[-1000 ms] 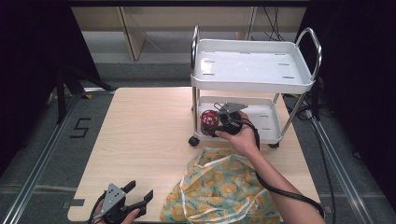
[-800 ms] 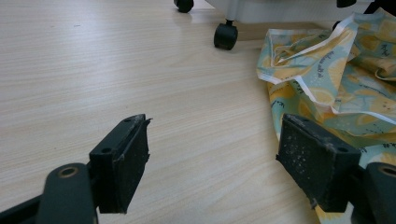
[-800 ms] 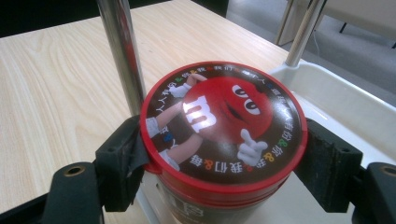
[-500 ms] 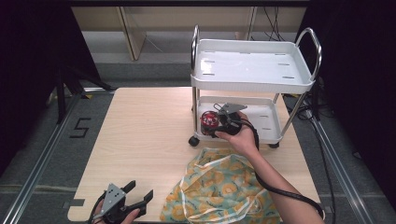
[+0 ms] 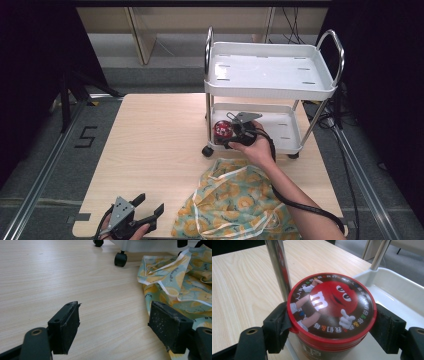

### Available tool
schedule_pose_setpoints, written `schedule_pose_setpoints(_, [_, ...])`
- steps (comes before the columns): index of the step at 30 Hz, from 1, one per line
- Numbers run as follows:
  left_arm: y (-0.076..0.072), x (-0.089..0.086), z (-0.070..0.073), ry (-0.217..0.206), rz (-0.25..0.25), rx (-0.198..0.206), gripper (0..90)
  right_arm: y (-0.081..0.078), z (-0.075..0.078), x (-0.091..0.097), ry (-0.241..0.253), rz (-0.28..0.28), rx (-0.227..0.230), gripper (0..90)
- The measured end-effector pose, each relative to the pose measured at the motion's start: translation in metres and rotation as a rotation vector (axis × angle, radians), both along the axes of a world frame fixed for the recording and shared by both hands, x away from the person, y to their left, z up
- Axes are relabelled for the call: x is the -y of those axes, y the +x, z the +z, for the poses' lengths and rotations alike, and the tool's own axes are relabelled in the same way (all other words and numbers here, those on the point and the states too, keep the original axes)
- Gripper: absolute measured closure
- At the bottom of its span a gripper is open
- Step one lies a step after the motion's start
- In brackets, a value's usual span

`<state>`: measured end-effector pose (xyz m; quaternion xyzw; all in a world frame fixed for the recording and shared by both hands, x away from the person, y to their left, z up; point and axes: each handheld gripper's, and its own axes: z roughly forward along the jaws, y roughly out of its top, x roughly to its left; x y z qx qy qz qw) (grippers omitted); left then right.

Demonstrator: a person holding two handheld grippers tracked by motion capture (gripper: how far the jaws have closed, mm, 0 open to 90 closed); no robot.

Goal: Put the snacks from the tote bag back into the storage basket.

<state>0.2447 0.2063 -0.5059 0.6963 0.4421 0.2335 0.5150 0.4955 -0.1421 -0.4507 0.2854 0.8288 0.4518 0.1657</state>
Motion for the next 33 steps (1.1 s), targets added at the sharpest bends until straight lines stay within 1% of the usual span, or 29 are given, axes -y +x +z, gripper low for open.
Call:
schedule_pose_setpoints(1, [0.0000,0.0001,-0.0001,-0.002,0.001,-0.001,24.0,-0.0007,0.0004,-0.0001,-0.001,-0.003,-0.007,26.0])
schedule_pose_setpoints(2, [0.0000,0.0002,-0.0001,-0.002,0.000,-0.001,24.0,0.0007,-0.0011,-0.0009,-0.005,0.005,0.004,26.0])
schedule_pose_setpoints(4, [0.0000,0.0002,-0.0001,-0.002,-0.001,0.000,24.0,0.0017,-0.0017,-0.0006,-0.008,0.011,0.007,26.0])
schedule_pose_setpoints(5, [-0.0001,0.0003,-0.0001,-0.003,0.000,-0.001,23.9,0.0007,-0.0020,-0.0009,-0.006,0.005,-0.005,26.0])
schedule_pose_setpoints(7, [0.0000,0.0004,-0.0001,-0.003,0.000,-0.001,24.0,0.0018,-0.0031,-0.0008,-0.013,0.016,-0.001,26.0])
schedule_pose_setpoints(8, [-0.0001,0.0005,-0.0001,-0.004,0.001,-0.002,23.9,0.0011,-0.0036,-0.0009,-0.020,0.008,-0.004,25.9])
schedule_pose_setpoints(10, [-0.0001,0.0004,-0.0001,-0.003,0.000,-0.001,24.0,0.0004,-0.0045,-0.0013,-0.011,0.007,-0.020,25.9])
schedule_pose_setpoints(12, [-0.0002,0.0007,-0.0002,-0.005,0.001,-0.003,23.9,0.0014,-0.0058,-0.0010,-0.020,0.012,-0.008,25.9])
schedule_pose_setpoints(14, [0.0000,0.0006,-0.0002,-0.003,-0.001,-0.001,23.9,0.0014,-0.0056,-0.0011,-0.020,0.010,-0.010,25.9])
schedule_pose_setpoints(15, [-0.0005,0.0011,-0.0002,-0.009,0.007,-0.007,23.9,0.0007,-0.0052,-0.0012,-0.014,0.010,-0.018,25.8])
schedule_pose_setpoints(16, [0.0000,0.0006,-0.0002,-0.003,0.001,-0.002,23.9,0.0005,-0.0050,-0.0013,-0.015,0.009,-0.018,25.8])
schedule_pose_setpoints(17, [-0.0017,0.0014,0.0002,-0.006,0.019,-0.018,23.9,0.0005,-0.0047,-0.0014,-0.017,0.011,-0.020,25.7])
schedule_pose_setpoints(18, [-0.0017,0.0006,0.0008,0.010,0.016,-0.017,23.9,0.0007,-0.0047,-0.0017,-0.020,0.015,-0.021,25.4])
schedule_pose_setpoints(19, [-0.0021,0.0015,0.0005,-0.003,0.023,-0.023,23.9,0.0005,-0.0045,-0.0023,-0.025,0.019,-0.025,25.2])
schedule_pose_setpoints(20, [-0.0014,0.0006,0.0006,0.009,0.013,-0.015,23.9,0.0003,-0.0041,-0.0026,-0.023,0.018,-0.029,25.1])
schedule_pose_setpoints(21, [-0.0022,0.0014,0.0006,-0.001,0.023,-0.023,23.9,0.0004,-0.0039,-0.0027,-0.022,0.019,-0.031,24.9])
schedule_pose_setpoints(22, [0.0006,0.0001,-0.0002,0.003,-0.007,0.006,23.9,0.0007,-0.0035,-0.0027,-0.025,0.024,-0.027,24.2])
schedule_pose_setpoints(23, [0.0001,0.0002,-0.0001,0.001,-0.001,0.001,23.9,0.0004,-0.0029,-0.0032,-0.026,0.032,-0.022,23.2])
schedule_pose_setpoints(24, [0.0002,0.0001,-0.0001,0.002,-0.002,0.002,23.8,-0.0011,-0.0021,-0.0030,-0.022,0.009,-0.034,22.6])
schedule_pose_setpoints(25, [0.0002,0.0001,-0.0001,0.003,-0.003,0.003,23.8,-0.0018,-0.0015,-0.0030,-0.020,0.005,-0.035,22.0])
schedule_pose_setpoints(26, [0.0001,0.0002,-0.0001,0.002,-0.002,0.002,23.9,-0.0022,-0.0008,-0.0028,-0.015,0.007,-0.036,21.1])
schedule_pose_setpoints(28, [-0.0001,0.0002,0.0001,0.004,0.000,0.001,23.8,-0.0022,0.0001,-0.0014,-0.014,0.013,-0.023,20.1])
schedule_pose_setpoints(29, [-0.0001,0.0003,0.0001,0.004,0.000,0.002,23.8,-0.0032,0.0008,-0.0003,-0.024,0.012,-0.028,19.7])
schedule_pose_setpoints(31, [-0.0007,0.0006,0.0000,0.000,0.006,-0.005,23.8,-0.0053,0.0016,0.0012,-0.023,0.002,-0.030,19.5])
schedule_pose_setpoints(32, [-0.0011,0.0008,0.0002,0.003,0.011,-0.009,23.8,-0.0047,0.0021,0.0031,-0.031,0.013,-0.016,19.4])
schedule_pose_setpoints(33, [-0.0001,0.0003,0.0002,0.009,0.000,0.001,23.8,-0.0067,0.0030,0.0049,-0.028,0.008,-0.027,19.4])
